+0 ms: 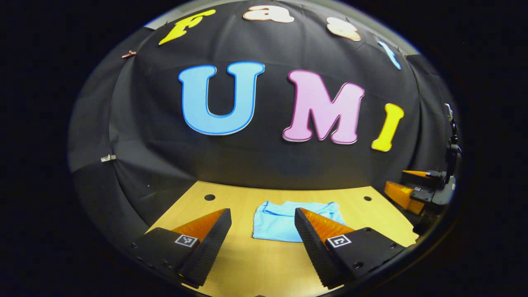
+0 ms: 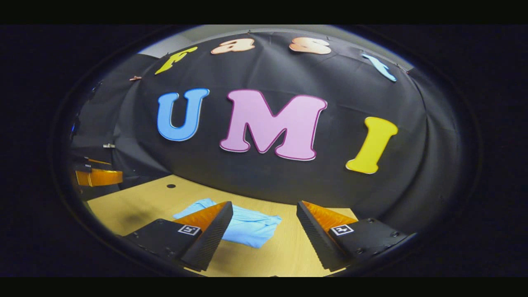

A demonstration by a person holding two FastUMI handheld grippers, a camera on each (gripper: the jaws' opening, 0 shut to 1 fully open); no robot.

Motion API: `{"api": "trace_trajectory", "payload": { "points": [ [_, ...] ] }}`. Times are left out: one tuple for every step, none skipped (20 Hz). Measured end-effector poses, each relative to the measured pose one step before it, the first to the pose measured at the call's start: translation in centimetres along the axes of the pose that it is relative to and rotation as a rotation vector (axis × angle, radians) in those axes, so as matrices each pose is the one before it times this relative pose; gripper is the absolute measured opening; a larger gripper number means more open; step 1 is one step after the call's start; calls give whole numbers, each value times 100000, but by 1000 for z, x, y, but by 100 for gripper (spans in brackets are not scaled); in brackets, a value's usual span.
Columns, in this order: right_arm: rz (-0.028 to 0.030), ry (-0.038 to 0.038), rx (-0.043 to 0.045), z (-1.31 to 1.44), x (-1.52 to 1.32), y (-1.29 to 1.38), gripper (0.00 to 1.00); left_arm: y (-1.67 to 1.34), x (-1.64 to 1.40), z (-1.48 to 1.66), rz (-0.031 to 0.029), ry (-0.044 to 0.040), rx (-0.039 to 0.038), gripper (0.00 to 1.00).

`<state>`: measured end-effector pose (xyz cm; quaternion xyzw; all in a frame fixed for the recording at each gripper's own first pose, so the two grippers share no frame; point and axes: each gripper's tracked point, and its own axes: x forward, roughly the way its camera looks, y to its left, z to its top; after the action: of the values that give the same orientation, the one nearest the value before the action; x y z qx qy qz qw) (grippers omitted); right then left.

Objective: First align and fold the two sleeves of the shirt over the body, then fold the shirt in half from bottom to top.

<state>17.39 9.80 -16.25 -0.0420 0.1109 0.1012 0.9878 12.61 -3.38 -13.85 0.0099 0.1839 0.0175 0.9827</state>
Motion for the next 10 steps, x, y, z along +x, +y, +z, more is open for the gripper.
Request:
{"api": "trace_trajectory", "payload": {
  "points": [
    [481, -1299, 247, 846, -2348, 1188, 98, -66, -2302, 224, -365, -1952, 855, 98],
    [646, -1293, 96, 891, -2312, 1178, 98, -309, -1873, 154, -1771, -1864, 188, 98],
    [-136, -889, -180, 614, -2607, 815, 98, -327, -1889, 238, -1816, -1811, -227, 98],
    [-825, -1025, -268, 707, -2378, 501, 98, -248, -1904, 333, -1449, -1563, -268, 98],
    [-789, -1220, -151, 502, -1784, 431, 98, -72, -1919, 54, -796, -1036, -228, 98],
    [-886, -900, 65, 595, -1829, 367, 98, 181, -1453, 365, -58, -1636, 68, 98],
    [-822, -747, 306, 391, -1607, 255, 98, -12, -88, -694, 253, -768, -361, 98],
    [-544, -624, 206, 329, -1535, 252, 98, 67, -1079, 235, 91, -978, -751, 98],
    [-780, -585, 244, 379, -1424, 142, 98, 72, -980, 359, 60, -1260, -1223, 98],
    [-673, -371, 65, 254, -1102, 99, 98, 10, -790, 344, 166, -1341, -876, 98]
  ]
}}
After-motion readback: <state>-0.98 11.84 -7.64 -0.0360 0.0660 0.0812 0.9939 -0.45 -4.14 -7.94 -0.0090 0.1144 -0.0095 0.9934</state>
